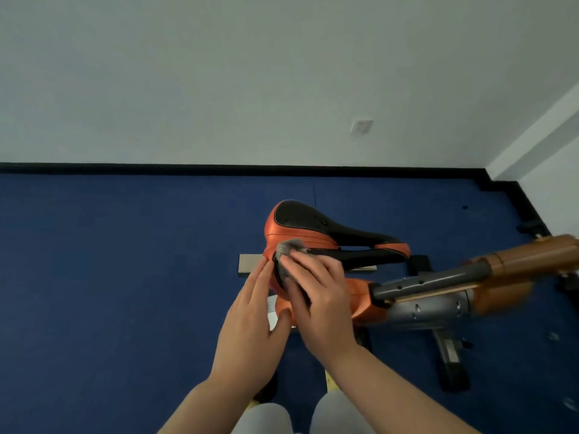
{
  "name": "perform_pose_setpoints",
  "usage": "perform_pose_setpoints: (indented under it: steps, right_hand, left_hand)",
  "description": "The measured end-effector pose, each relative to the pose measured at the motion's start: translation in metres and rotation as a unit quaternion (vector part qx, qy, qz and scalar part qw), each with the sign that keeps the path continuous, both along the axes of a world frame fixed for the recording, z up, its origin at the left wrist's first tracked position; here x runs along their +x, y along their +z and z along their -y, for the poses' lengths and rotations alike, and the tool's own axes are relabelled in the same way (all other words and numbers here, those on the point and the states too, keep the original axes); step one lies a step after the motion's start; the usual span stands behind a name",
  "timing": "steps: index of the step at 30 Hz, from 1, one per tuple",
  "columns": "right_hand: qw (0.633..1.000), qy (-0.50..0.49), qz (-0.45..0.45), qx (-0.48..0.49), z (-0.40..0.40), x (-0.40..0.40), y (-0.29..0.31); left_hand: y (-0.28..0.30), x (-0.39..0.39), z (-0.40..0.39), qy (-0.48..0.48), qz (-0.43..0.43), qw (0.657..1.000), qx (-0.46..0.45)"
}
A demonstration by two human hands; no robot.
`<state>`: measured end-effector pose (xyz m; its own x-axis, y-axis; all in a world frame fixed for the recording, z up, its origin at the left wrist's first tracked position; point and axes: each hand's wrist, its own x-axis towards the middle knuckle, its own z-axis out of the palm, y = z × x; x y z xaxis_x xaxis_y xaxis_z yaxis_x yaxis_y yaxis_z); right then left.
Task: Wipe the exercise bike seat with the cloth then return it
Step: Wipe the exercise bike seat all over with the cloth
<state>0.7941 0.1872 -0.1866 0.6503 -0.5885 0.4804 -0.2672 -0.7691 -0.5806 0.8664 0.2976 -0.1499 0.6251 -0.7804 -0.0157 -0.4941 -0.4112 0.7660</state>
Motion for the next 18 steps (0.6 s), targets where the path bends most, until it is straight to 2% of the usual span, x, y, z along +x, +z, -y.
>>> perform_pose_setpoints:
  steps: [3, 7, 9, 13, 14, 17, 18]
  right_hand:
    - [0.995, 0.077, -0.024, -0.051, 0.025, -0.013, 0.004]
    - [0.997, -0.076, 0.006, 0.025, 0.017, -0.013, -0.002]
    - [0.993, -0.107, 0.015, 0.036, -0.005, 0.002, -0.005]
    - [0.995, 0.057, -0.032, -0.075, 0.013, -0.007, -0.001]
    - [0.995, 0.047, -0.036, -0.083, 0.024, -0.014, -0.001]
    - [0.992, -0.124, 0.006, 0.031, 0.03, -0.019, -0.003]
    - [0.987, -0.154, 0.011, 0.045, 0.022, -0.014, -0.003]
  left_hand:
    - [0.0, 0.004, -0.001, -0.018, 0.02, 1.0, 0.003]
    - [-0.002, 0.008, 0.002, -0.033, 0.062, 0.997, 0.015]
    - [-0.003, 0.007, 0.005, -0.035, 0.067, 0.997, 0.015]
    - [-0.003, 0.009, 0.001, -0.031, 0.056, 0.998, 0.011]
    - [-0.003, 0.009, -0.001, -0.034, 0.058, 0.998, 0.017]
    - [-0.004, 0.009, -0.003, -0.031, 0.051, 0.998, 0.024]
    - [-0.003, 0.007, -0.001, -0.026, 0.047, 0.998, 0.02]
